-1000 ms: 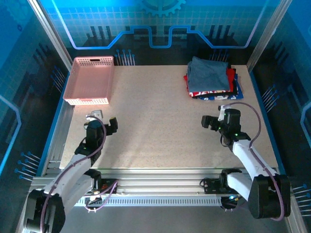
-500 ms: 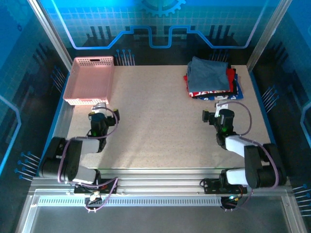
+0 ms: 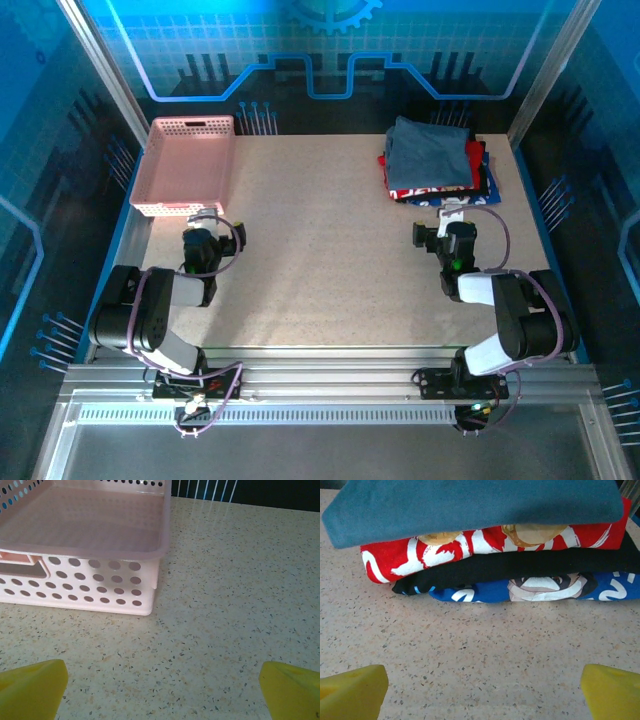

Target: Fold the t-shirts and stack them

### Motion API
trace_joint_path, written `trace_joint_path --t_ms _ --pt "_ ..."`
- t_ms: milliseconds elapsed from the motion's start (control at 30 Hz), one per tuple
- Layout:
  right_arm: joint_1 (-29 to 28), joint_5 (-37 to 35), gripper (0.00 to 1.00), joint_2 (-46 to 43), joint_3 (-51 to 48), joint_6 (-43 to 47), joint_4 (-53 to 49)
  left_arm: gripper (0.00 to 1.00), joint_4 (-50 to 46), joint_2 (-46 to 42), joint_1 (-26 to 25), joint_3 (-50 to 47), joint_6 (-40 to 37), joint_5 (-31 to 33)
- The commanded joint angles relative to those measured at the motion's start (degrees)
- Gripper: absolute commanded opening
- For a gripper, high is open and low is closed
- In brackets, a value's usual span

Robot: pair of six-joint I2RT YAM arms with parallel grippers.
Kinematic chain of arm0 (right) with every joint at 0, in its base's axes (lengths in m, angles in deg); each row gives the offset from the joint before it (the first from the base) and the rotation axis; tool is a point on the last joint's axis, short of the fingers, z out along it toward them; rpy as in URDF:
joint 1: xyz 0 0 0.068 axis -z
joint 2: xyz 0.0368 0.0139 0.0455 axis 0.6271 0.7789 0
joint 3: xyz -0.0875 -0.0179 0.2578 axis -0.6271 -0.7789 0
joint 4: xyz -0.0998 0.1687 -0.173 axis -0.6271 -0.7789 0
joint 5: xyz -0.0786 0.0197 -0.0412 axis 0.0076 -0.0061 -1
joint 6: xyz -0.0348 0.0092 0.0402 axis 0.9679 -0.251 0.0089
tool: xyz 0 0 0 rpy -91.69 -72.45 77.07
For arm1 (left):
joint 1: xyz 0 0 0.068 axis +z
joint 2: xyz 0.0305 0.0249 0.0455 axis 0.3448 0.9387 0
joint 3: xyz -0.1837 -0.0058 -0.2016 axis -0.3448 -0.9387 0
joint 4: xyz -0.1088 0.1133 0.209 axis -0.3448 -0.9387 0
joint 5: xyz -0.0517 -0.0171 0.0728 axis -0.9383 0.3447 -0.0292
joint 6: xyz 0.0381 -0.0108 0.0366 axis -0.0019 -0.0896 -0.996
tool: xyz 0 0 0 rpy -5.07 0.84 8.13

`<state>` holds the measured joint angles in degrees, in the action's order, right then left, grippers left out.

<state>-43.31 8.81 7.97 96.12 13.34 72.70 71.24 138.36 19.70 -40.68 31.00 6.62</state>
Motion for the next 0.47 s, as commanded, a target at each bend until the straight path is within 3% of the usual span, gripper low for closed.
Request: trace_joint_path --t_ms 0,433 --pt "-0.55 -1.11 1.0 0.35 -0.2 0.62 2.44 0.99 1.69 -0.03 0.47 0.95 -0.18 -1.39" --pt "-0.19 0.59 1.0 0.44 -0.28 0.99 2.53 0.99 1.83 -0.05 0.42 0.95 -0.22 -1.39"
